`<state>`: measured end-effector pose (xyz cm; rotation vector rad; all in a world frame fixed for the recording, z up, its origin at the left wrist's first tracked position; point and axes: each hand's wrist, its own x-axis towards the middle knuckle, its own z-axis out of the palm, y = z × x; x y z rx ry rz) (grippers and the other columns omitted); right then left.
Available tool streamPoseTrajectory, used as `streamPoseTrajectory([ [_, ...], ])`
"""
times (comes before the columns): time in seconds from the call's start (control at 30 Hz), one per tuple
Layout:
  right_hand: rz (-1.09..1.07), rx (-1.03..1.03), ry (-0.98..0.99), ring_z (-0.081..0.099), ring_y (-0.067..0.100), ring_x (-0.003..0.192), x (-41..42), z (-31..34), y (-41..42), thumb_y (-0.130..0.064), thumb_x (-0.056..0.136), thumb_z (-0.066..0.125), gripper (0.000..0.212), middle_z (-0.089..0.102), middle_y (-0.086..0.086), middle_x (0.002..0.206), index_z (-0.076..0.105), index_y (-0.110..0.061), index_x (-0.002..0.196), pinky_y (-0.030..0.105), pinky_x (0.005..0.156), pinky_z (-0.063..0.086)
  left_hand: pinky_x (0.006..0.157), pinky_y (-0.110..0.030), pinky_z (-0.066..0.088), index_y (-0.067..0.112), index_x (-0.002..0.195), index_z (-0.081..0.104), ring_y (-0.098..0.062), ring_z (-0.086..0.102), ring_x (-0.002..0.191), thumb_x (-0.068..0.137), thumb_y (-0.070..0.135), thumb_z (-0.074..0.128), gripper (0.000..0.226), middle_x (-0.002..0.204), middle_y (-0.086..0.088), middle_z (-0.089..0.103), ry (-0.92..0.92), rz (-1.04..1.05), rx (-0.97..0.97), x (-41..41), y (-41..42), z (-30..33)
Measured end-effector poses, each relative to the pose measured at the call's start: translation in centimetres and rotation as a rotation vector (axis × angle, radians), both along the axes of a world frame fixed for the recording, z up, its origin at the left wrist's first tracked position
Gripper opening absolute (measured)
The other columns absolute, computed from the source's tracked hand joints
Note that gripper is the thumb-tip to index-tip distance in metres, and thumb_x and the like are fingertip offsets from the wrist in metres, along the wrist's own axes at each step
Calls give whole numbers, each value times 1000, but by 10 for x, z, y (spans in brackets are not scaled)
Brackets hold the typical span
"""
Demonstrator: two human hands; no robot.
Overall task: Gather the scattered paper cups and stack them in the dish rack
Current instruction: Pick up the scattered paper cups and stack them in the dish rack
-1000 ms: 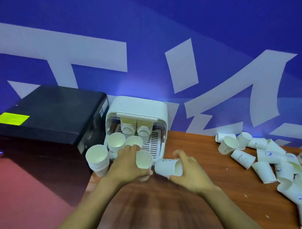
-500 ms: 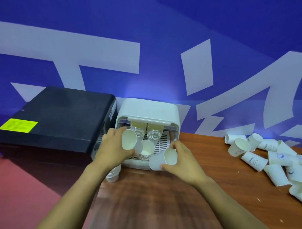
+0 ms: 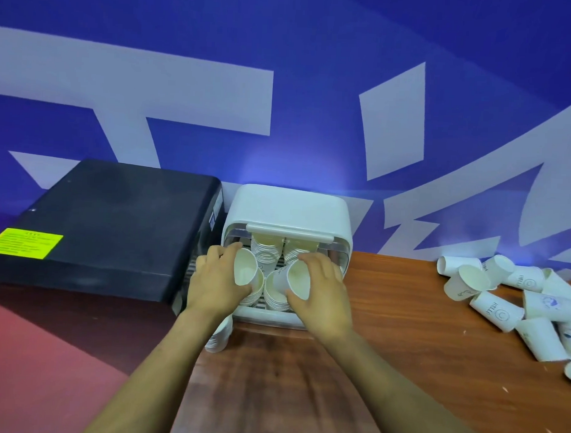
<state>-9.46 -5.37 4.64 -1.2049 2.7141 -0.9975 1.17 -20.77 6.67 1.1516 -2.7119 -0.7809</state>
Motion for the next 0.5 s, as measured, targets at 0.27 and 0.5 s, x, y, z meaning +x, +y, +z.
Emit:
streamPoseTrajectory([
  [0.27, 213, 392, -204, 9, 16, 146, -9, -30, -2, -40, 83, 65, 89, 9, -7, 159, 9, -31, 151, 36, 118, 20, 105, -46, 32, 31, 146, 20, -30, 26, 135, 76, 38, 69, 86, 148, 3, 32, -260, -96, 87, -9, -6, -28],
  [0.5, 241, 418, -288, 5, 16, 148, -19, -38, 4, -45, 81, 65, 94, 2, -9, 161, 1, -39, 150, 43, 118, 20, 113, -51, 20, 30, 149, 15, -32, 5, 146, 81, 48, 65, 86, 159, -1, 12, -368, -127, 122, -5, -9, -42],
])
